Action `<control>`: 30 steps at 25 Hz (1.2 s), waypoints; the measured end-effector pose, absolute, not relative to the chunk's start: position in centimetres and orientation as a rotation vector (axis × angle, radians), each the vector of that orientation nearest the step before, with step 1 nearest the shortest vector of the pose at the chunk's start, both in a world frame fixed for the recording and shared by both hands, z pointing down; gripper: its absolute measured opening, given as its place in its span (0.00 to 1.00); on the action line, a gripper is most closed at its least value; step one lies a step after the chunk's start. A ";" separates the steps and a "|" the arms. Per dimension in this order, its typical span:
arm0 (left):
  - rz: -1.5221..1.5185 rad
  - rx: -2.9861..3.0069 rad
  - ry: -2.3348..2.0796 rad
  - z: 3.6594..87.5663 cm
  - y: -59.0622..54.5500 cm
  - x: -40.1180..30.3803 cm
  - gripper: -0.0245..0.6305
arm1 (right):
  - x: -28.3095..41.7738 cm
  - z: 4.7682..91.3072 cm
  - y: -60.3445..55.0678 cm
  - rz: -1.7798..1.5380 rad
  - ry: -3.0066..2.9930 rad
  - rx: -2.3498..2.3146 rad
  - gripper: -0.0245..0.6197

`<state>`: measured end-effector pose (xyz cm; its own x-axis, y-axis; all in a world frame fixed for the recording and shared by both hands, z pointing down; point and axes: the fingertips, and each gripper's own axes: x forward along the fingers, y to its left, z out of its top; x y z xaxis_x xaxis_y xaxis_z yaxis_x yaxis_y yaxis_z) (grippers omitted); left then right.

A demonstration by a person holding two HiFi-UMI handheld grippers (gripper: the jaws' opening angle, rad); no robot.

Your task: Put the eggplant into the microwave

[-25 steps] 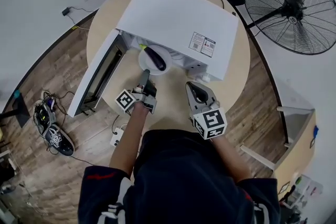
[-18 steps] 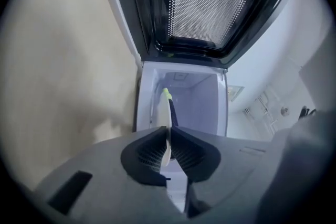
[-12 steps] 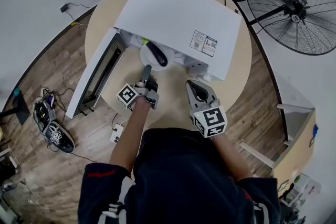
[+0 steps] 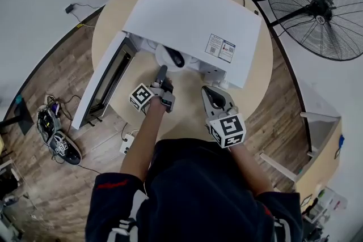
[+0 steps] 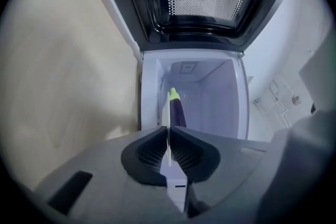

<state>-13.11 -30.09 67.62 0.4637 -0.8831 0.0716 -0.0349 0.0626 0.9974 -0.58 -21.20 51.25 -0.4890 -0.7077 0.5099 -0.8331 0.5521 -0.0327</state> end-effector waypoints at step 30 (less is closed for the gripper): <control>-0.053 1.972 -1.020 66.5 -29.4 -12.9 0.20 | -1.4 51.1 -20.8 0.381 -2.386 1.200 0.05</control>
<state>-12.88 -29.41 66.54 0.6607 -0.6733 0.3319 -0.6357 -0.2666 0.7245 -1.44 -20.84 51.14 -0.5265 -0.6882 0.4991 -0.8095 0.5852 -0.0471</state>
